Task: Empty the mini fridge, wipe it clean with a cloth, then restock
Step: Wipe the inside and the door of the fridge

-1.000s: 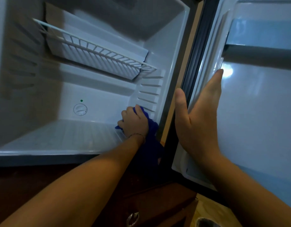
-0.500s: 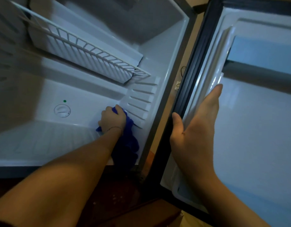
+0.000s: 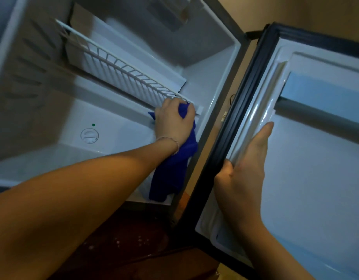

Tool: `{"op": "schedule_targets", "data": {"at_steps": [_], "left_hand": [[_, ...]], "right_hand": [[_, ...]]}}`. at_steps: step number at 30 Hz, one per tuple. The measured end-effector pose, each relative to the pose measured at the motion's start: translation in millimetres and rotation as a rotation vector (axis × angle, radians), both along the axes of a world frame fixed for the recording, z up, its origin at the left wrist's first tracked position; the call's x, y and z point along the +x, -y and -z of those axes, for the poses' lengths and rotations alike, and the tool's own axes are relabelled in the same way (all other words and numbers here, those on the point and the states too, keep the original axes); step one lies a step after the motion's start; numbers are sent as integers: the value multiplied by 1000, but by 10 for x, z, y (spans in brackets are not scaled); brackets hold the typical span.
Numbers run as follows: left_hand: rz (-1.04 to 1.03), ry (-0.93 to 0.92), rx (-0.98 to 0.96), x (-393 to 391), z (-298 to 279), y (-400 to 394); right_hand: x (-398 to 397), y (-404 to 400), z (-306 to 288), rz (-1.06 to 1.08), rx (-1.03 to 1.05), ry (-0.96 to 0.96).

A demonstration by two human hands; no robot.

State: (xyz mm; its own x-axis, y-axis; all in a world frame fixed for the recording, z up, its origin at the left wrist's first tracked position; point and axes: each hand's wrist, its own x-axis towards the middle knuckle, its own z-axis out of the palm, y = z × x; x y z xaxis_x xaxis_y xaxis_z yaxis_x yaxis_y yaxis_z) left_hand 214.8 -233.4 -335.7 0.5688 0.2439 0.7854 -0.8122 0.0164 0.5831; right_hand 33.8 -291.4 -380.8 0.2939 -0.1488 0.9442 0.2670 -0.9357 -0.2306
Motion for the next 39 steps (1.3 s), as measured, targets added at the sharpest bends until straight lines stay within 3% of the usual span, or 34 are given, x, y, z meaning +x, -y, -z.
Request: {"op": "schedule_targets", "data": {"at_steps": [6,15,23,26,34,39], "left_hand": [[-10,-147,0,339,90,79],[-59,-91,44,731,141,82],[276,-138,-33,583,180,-117],[307,-119,-6,511,166,-184],[183,4,118,556,69,-150],[111,-41,125,598,34,-86]], "right_hand": [[-23,12,-19,-45,54,6],[-5,68,4,-31,94,7],[-6,72,8,-17,98,-12],[-12,74,7,-27,96,-7],[9,91,19,-31,71,21],[21,95,25,-32,38,42]]}}
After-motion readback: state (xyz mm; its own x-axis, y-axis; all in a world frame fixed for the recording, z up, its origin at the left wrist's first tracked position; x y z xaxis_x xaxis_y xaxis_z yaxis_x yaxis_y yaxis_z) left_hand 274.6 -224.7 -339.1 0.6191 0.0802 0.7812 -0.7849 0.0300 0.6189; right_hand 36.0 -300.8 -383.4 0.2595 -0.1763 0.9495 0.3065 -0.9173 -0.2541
